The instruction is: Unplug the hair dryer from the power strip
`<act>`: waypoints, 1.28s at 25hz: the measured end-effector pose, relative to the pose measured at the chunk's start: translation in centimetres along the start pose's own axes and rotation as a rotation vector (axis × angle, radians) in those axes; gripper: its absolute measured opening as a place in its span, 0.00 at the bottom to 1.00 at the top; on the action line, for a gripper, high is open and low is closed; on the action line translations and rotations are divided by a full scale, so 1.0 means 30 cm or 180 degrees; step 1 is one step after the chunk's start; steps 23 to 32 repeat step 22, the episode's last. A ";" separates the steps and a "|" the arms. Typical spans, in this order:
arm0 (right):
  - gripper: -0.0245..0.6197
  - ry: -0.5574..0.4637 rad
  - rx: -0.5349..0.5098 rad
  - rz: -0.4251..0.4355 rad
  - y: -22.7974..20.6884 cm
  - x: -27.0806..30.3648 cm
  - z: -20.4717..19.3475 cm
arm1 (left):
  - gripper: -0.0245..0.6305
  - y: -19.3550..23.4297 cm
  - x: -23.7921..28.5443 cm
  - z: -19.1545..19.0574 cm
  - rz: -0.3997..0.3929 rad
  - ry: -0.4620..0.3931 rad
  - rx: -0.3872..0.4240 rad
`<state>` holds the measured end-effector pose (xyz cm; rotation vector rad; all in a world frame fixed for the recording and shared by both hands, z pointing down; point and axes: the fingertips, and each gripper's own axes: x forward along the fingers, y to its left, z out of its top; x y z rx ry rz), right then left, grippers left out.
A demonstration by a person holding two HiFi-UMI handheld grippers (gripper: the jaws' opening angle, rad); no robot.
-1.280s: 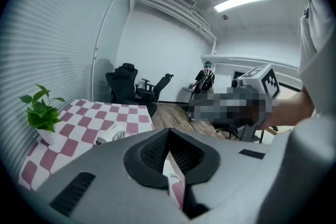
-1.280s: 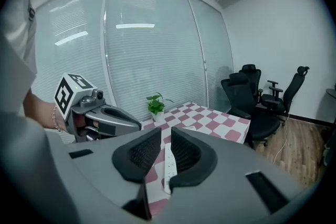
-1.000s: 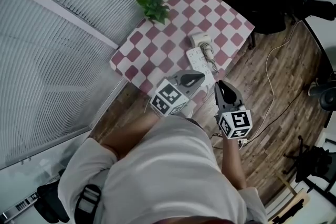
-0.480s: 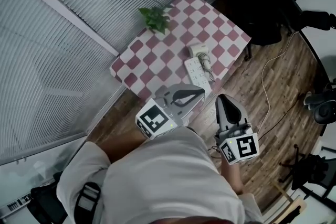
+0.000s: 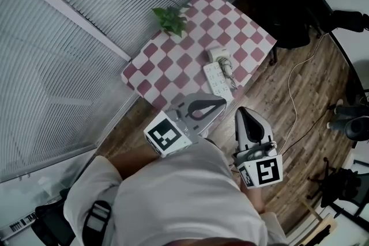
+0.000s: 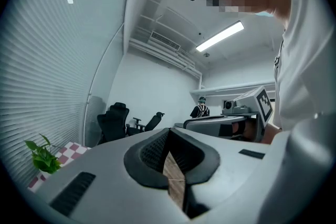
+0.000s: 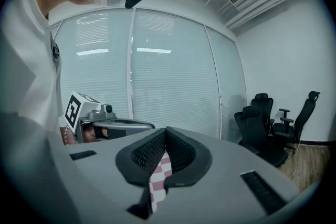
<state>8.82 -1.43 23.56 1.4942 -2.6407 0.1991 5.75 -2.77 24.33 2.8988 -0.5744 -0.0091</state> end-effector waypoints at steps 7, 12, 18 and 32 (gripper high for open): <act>0.09 0.0005 0.0015 -0.0021 0.002 0.004 -0.001 | 0.08 0.005 -0.008 -0.004 -0.0010 0.0010 -0.0084; 0.09 0.0006 0.0042 -0.0011 0.000 0.017 -0.004 | 0.08 0.012 -0.009 -0.018 -0.0029 0.0028 -0.0070; 0.09 -0.0013 0.0057 -0.0022 -0.008 0.022 -0.002 | 0.08 0.016 -0.007 -0.012 -0.0025 0.0015 -0.0104; 0.09 -0.0001 0.0050 -0.0016 -0.003 0.023 -0.009 | 0.08 0.015 -0.008 -0.011 -0.0021 0.0008 -0.0100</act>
